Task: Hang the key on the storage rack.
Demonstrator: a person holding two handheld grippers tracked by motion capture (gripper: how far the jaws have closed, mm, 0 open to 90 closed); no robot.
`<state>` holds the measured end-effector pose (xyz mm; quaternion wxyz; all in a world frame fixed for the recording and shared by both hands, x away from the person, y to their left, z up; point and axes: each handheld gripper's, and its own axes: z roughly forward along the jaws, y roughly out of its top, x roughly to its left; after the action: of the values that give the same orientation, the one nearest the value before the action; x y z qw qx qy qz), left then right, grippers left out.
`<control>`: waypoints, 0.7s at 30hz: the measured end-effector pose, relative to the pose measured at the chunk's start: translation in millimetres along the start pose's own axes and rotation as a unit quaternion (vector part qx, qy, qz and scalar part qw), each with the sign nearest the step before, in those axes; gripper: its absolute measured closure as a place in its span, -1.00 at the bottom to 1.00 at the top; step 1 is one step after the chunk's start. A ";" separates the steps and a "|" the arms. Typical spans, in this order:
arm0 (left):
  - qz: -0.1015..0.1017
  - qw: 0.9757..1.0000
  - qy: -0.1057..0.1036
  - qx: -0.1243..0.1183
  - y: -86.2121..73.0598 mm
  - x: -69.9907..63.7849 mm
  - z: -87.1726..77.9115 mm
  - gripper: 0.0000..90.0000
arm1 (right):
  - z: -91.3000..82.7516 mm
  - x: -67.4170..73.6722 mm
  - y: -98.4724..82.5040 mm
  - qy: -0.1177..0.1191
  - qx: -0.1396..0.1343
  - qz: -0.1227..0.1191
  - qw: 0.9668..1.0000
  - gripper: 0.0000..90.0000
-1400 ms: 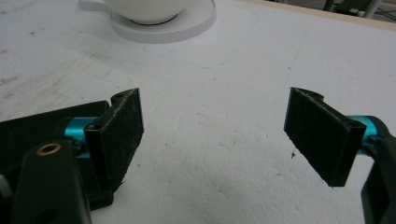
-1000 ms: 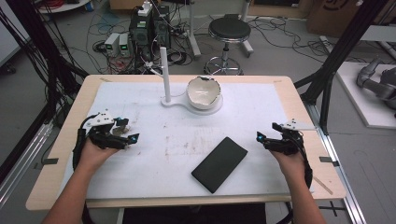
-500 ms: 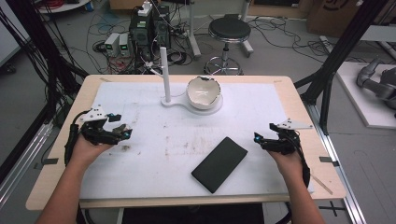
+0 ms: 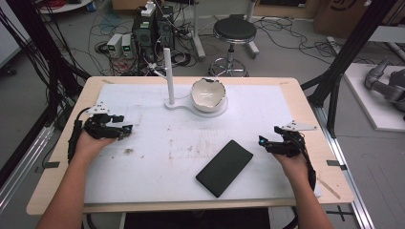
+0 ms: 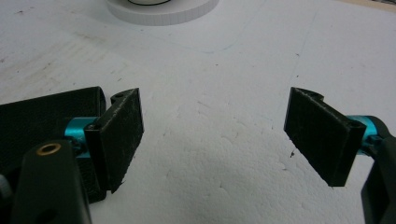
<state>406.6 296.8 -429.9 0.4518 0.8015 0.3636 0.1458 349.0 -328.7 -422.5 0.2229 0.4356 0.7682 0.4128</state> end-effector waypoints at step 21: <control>0.029 0.998 -0.008 0.048 -5.2 6.9 15.8 0.63 | 2.0 0.9 -0.5 -0.003 0.007 0.002 1.000 -0.55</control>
<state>417.8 293.6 -443.5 0.4115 0.8337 0.3428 0.1348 349.8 -327.2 -424.1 0.2213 0.4400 0.7693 0.4070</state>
